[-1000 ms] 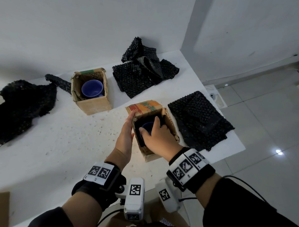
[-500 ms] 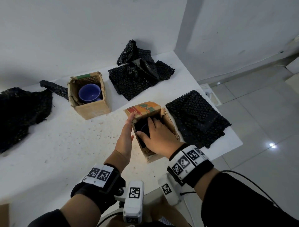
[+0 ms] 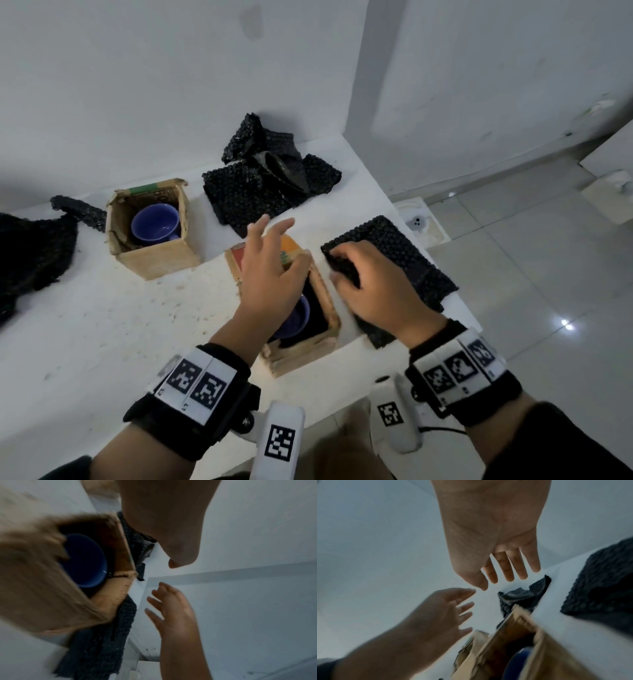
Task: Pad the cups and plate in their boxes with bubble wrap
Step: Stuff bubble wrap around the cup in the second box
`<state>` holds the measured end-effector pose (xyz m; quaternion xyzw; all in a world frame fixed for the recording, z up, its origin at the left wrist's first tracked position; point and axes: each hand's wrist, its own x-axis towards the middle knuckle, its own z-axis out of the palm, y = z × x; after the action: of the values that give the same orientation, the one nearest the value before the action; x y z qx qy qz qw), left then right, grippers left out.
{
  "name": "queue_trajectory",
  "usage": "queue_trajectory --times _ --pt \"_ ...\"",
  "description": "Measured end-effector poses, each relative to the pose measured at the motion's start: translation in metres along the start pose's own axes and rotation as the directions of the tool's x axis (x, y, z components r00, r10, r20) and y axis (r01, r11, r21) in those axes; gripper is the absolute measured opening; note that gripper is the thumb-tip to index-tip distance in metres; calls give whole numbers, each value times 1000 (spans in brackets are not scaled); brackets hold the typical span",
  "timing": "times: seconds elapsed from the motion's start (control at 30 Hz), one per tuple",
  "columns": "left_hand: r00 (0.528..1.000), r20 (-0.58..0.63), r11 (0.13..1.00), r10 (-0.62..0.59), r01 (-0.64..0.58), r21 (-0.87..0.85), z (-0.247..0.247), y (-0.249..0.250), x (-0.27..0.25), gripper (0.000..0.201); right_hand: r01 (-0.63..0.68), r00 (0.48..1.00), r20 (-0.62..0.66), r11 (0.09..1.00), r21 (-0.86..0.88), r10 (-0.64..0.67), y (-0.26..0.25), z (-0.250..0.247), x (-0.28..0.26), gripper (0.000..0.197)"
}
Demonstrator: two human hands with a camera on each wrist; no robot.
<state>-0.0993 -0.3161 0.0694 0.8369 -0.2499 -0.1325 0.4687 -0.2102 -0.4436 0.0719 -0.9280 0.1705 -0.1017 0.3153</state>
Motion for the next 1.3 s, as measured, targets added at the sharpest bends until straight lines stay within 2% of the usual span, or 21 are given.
queue_trajectory --times 0.13,0.2,0.27,0.4,0.53,0.6,0.67,0.73,0.8,0.9,1.0,1.07,1.13,1.23,1.3 --pt "981 172 995 89 -96 33 43 43 24 45 -178 983 22 978 -106 182 70 -40 23 32" --pt "966 248 994 77 -95 60 70 56 38 46 -282 952 81 949 -142 295 103 -51 34 36" --pt "951 309 991 20 -59 117 99 58 52 49 -320 922 157 926 -199 353 130 -53 42 44" --pt "904 393 956 -168 52 290 145 41 73 61 -238 897 305 932 -272 318 169 -36 53 65" --pt "839 392 838 -377 129 529 174 18 77 74 -132 904 346 935 -329 249 188 -18 62 83" --pt "851 338 760 -402 104 642 183 13 78 67 -92 916 339 934 -345 215 191 -14 69 85" --pt "876 291 734 -384 98 672 187 13 81 52 -84 916 346 939 -333 204 192 -13 78 79" --pt "893 263 772 -366 134 621 186 17 87 39 -89 922 335 947 -310 196 193 -16 87 62" --pt "916 227 822 -331 162 546 179 22 94 30 -71 952 266 953 -294 153 194 -22 92 46" --pt "946 178 922 -269 200 330 162 29 102 22 -34 988 134 966 -256 70 194 -35 97 37" --pt "962 162 975 -218 209 72 140 38 108 28 -30 998 63 999 -21 31 188 -52 104 25" --pt "978 132 980 -162 175 -90 122 46 110 35 -100 993 88 966 237 81 173 -66 106 31" --pt "990 109 963 -95 119 -242 100 53 109 43 -145 988 120 878 456 101 150 -78 106 33" --pt "990 134 932 -39 84 -353 65 55 103 54 -135 989 135 791 596 67 110 -87 98 31" --pt "989 147 933 4 49 -357 40 51 96 58 -119 990 133 766 632 44 83 -86 92 40"
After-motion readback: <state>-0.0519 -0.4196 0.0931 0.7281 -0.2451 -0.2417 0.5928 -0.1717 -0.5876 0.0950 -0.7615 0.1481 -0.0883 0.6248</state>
